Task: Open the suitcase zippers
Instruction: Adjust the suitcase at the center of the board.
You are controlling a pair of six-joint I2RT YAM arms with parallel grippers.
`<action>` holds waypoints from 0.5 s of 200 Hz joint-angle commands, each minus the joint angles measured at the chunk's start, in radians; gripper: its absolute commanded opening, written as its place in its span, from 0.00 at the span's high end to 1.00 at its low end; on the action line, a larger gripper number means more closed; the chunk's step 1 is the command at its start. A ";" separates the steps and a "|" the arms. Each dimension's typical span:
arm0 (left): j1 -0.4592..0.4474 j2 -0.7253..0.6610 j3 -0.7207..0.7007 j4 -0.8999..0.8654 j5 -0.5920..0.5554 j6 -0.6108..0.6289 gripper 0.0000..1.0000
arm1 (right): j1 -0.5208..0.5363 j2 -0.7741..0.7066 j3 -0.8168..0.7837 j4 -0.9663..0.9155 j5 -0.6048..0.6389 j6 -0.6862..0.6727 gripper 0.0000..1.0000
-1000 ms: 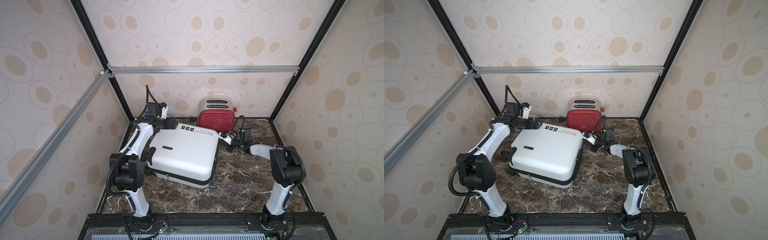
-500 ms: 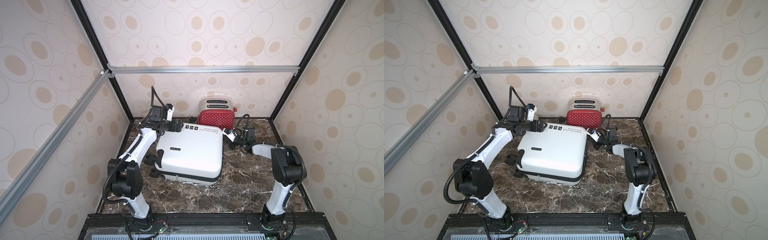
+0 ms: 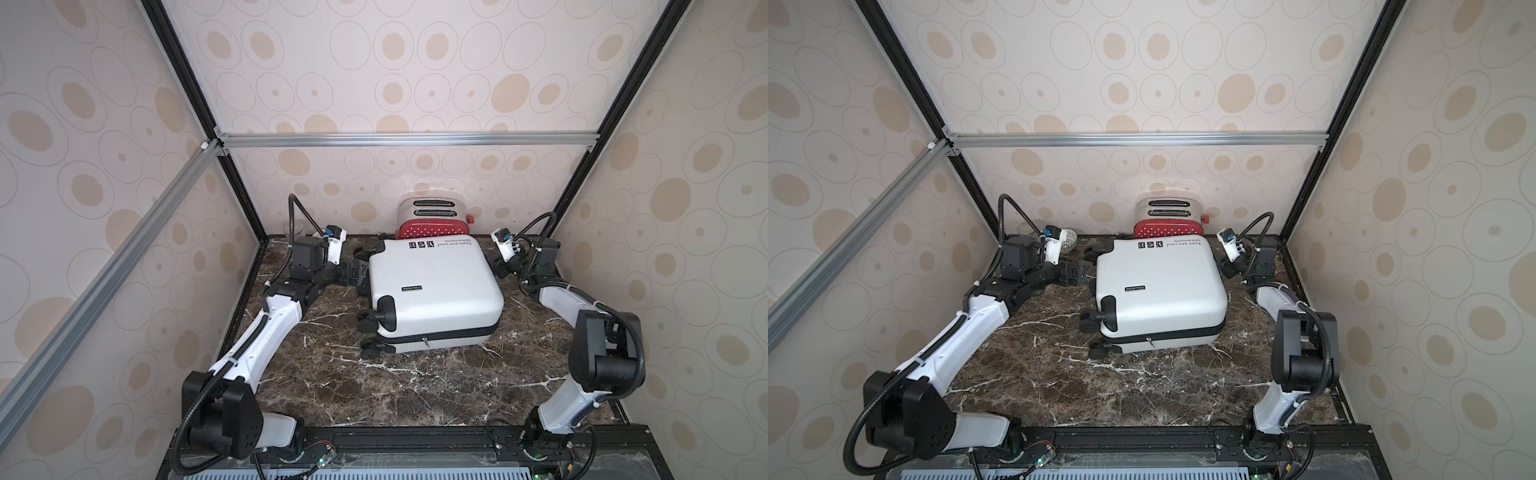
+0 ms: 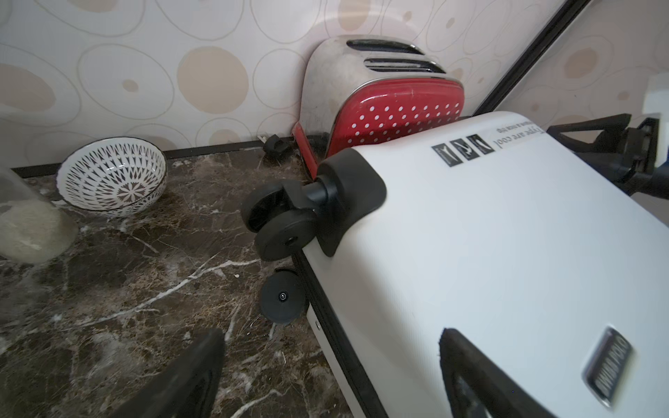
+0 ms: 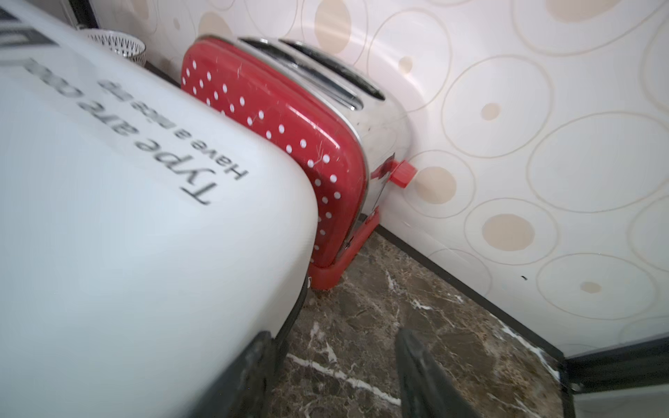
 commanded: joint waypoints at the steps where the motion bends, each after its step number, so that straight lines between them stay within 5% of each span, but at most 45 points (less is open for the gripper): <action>1: -0.005 -0.101 -0.072 0.084 0.080 0.001 0.08 | 0.023 -0.126 -0.033 -0.072 -0.020 0.182 0.40; 41: -0.008 -0.324 -0.270 -0.014 0.200 0.294 0.14 | 0.039 -0.360 -0.112 -0.226 -0.128 0.420 0.36; 100: -0.008 -0.466 -0.428 -0.067 0.298 0.621 0.19 | 0.092 -0.473 -0.172 -0.477 -0.020 0.450 0.34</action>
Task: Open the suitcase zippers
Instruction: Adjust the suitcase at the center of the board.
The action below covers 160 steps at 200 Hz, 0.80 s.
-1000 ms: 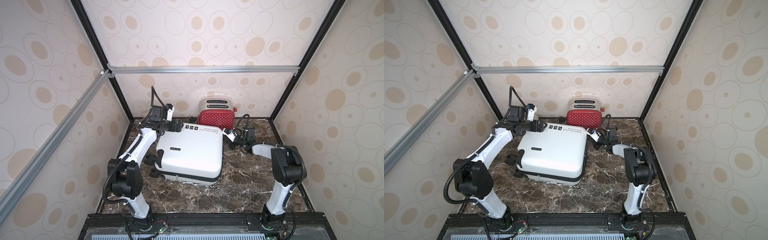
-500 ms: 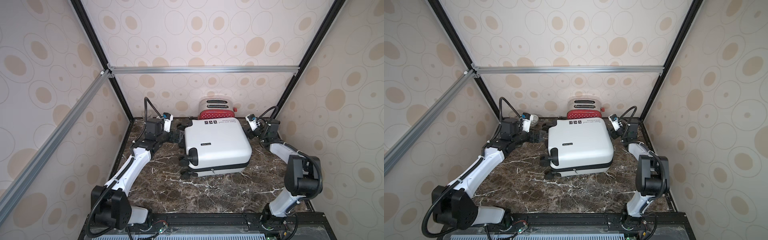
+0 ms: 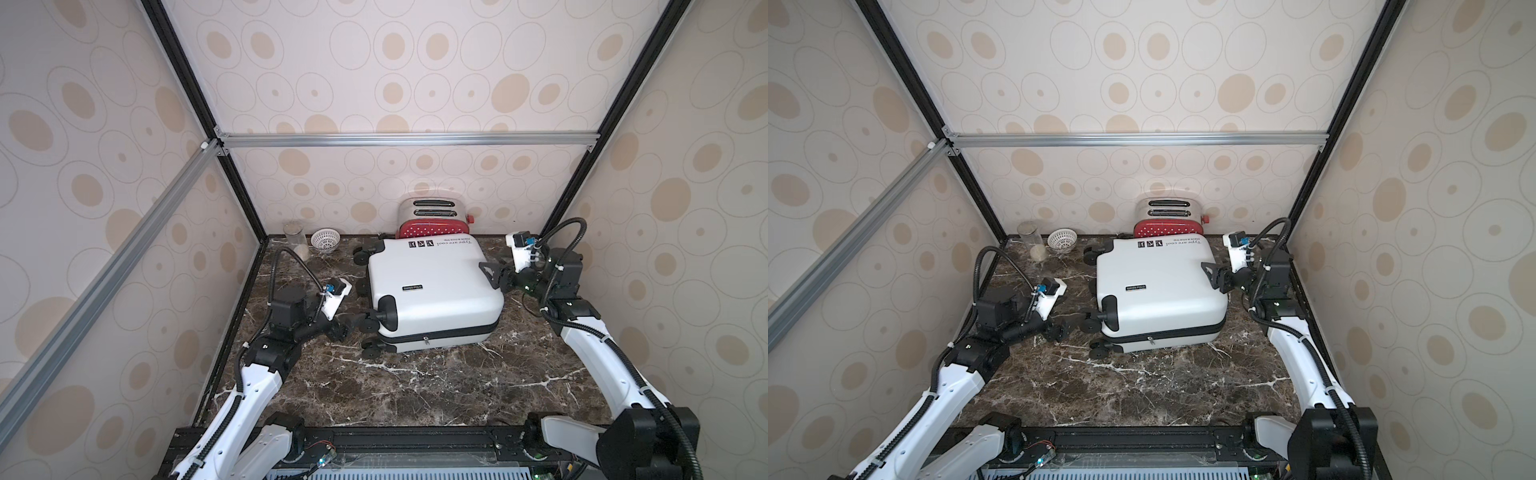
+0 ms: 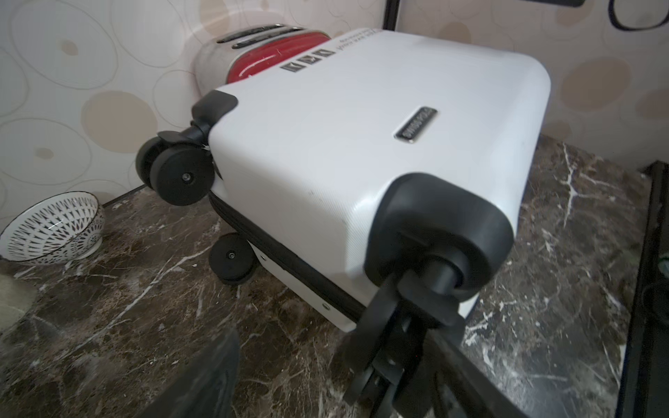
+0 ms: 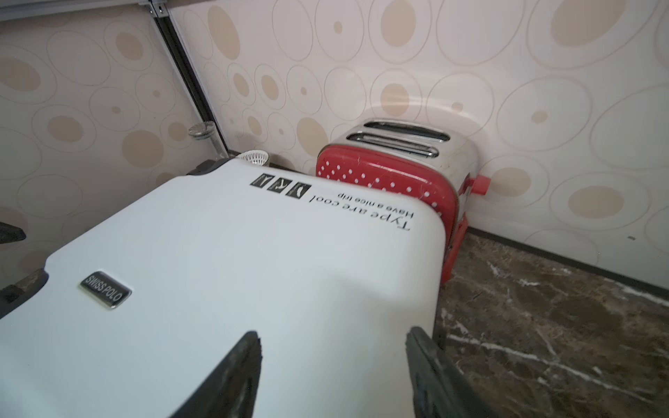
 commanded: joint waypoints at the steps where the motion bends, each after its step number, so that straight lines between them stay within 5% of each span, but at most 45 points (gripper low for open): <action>1: -0.002 -0.021 -0.018 -0.022 0.073 0.203 0.18 | 0.003 -0.007 -0.022 -0.154 0.053 0.065 0.34; 69: -0.004 0.042 -0.014 0.016 0.101 0.201 0.17 | 0.008 -0.033 -0.080 -0.161 0.011 0.110 0.34; 160: -0.009 0.197 0.097 0.207 -0.302 -0.043 0.18 | 0.092 -0.091 -0.135 -0.153 -0.026 0.132 0.35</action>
